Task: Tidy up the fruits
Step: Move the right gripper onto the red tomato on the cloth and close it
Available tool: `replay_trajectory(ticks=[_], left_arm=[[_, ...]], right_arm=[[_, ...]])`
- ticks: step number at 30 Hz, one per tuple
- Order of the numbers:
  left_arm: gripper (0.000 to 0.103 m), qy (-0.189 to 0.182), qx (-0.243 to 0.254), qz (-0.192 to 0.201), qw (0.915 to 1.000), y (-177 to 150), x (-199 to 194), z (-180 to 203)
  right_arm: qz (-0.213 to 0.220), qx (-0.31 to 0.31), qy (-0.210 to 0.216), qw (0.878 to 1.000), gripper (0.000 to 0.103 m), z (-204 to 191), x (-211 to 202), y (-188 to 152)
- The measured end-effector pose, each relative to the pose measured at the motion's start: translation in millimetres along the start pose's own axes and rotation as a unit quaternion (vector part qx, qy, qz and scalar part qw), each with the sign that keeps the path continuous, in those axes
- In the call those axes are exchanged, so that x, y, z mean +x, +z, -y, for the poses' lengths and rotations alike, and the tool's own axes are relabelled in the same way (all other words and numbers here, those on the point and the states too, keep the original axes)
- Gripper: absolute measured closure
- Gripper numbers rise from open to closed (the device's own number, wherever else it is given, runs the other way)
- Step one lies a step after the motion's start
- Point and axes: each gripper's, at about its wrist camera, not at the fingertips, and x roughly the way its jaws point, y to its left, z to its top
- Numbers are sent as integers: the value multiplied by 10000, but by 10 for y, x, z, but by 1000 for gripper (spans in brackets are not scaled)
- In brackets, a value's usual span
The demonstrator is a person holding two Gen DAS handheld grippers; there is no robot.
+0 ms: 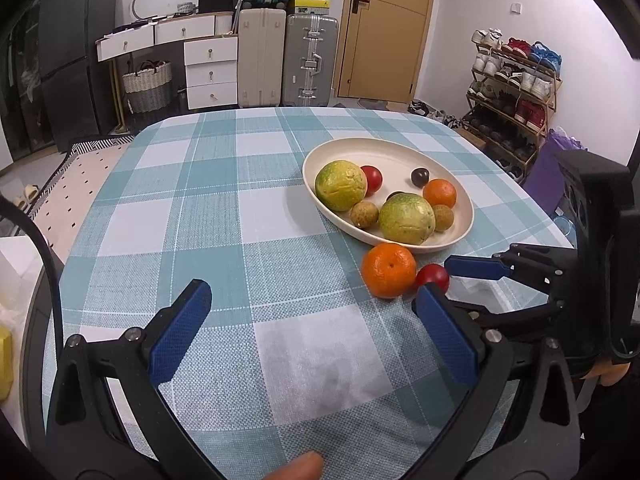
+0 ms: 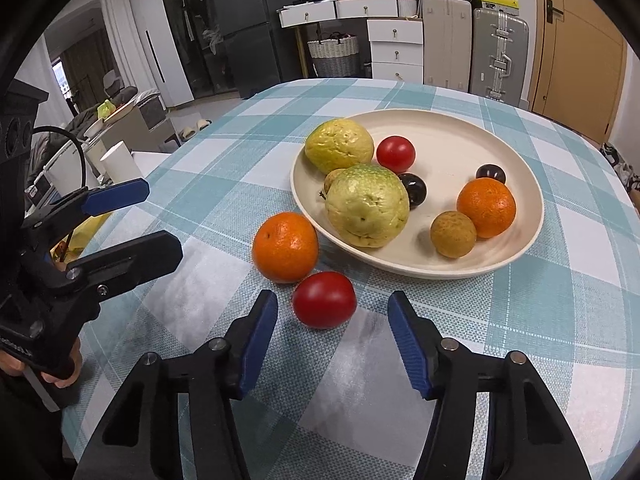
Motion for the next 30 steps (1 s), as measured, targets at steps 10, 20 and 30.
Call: replay_trajectory(ticks=[10,20,30], left_arm=[[1,57,11,-12,10000,-26,45,-2],[1,39,52,-54,10000,-34,90,41],[1,65,-32,-120,9999,-41,157,72]], right_arm=[[-1,-4,49,10000,57,0,12,7],[27,-118,79,9999,70,-41,-4,-13],[265,21,157,9995,71,49,-154,-79]])
